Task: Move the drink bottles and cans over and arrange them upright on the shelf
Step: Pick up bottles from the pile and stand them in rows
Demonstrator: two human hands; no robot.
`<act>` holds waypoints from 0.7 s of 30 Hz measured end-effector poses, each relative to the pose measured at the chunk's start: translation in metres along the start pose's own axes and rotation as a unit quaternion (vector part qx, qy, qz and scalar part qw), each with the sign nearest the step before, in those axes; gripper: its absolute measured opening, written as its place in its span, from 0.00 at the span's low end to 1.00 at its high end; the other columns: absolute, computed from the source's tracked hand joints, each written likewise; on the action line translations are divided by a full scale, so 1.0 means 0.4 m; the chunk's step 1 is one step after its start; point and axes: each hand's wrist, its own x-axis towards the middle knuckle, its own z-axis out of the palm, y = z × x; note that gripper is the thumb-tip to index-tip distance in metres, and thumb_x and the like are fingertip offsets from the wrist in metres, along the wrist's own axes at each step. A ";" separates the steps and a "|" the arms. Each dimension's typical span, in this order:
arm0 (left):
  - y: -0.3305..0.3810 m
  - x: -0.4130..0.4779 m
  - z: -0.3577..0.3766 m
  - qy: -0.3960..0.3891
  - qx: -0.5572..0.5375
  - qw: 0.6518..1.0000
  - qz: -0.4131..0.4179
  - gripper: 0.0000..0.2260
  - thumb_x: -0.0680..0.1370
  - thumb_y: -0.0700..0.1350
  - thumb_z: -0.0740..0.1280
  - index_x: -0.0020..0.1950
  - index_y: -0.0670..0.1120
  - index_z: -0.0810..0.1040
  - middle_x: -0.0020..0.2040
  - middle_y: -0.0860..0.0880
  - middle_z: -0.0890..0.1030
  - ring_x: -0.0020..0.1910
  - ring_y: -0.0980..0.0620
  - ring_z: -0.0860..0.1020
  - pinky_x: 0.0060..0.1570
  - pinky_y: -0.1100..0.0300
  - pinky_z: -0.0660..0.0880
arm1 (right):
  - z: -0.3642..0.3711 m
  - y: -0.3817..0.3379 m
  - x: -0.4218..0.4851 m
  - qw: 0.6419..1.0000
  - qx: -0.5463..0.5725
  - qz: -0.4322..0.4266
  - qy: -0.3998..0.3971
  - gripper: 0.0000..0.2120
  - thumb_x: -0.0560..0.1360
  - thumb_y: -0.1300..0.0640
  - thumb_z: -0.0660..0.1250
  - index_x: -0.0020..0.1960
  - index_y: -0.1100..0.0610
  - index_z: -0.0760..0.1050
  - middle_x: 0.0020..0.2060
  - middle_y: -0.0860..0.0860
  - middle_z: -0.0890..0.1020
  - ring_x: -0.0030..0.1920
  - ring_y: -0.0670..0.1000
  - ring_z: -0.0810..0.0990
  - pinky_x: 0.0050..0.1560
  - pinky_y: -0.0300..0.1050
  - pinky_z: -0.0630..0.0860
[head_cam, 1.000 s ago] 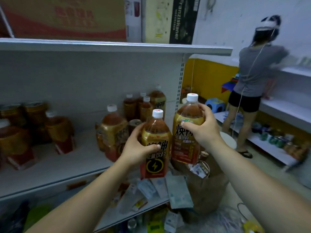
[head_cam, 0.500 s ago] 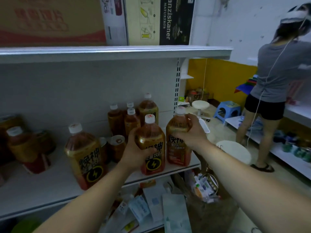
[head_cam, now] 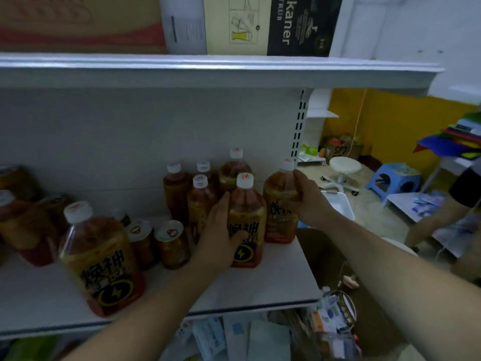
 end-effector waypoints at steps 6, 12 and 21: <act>0.022 0.036 0.042 0.038 0.127 0.991 -0.003 0.50 0.69 0.55 0.73 0.76 0.50 0.39 0.77 0.53 0.44 0.70 0.63 0.41 0.69 0.57 0.47 | 0.033 0.046 0.038 1.000 -0.015 -0.003 -0.018 0.44 0.65 0.57 0.77 0.74 0.56 0.57 0.62 0.58 0.73 0.61 0.57 0.74 0.59 0.57 0.75; 0.043 0.072 0.078 0.082 0.149 0.985 -0.038 0.48 0.70 0.51 0.74 0.77 0.47 0.43 0.77 0.44 0.48 0.75 0.48 0.47 0.67 0.57 0.47 | 0.053 0.080 0.086 0.999 -0.019 -0.038 -0.032 0.46 0.68 0.57 0.77 0.77 0.59 0.52 0.69 0.62 0.65 0.68 0.60 0.67 0.68 0.52 0.66; 0.042 0.085 0.107 0.137 0.166 0.974 -0.072 0.48 0.69 0.51 0.75 0.77 0.46 0.45 0.76 0.43 0.52 0.74 0.45 0.50 0.68 0.53 0.52 | 0.074 0.083 0.132 0.998 -0.006 -0.062 -0.021 0.44 0.70 0.59 0.75 0.77 0.58 0.51 0.71 0.59 0.61 0.70 0.59 0.64 0.67 0.59 0.67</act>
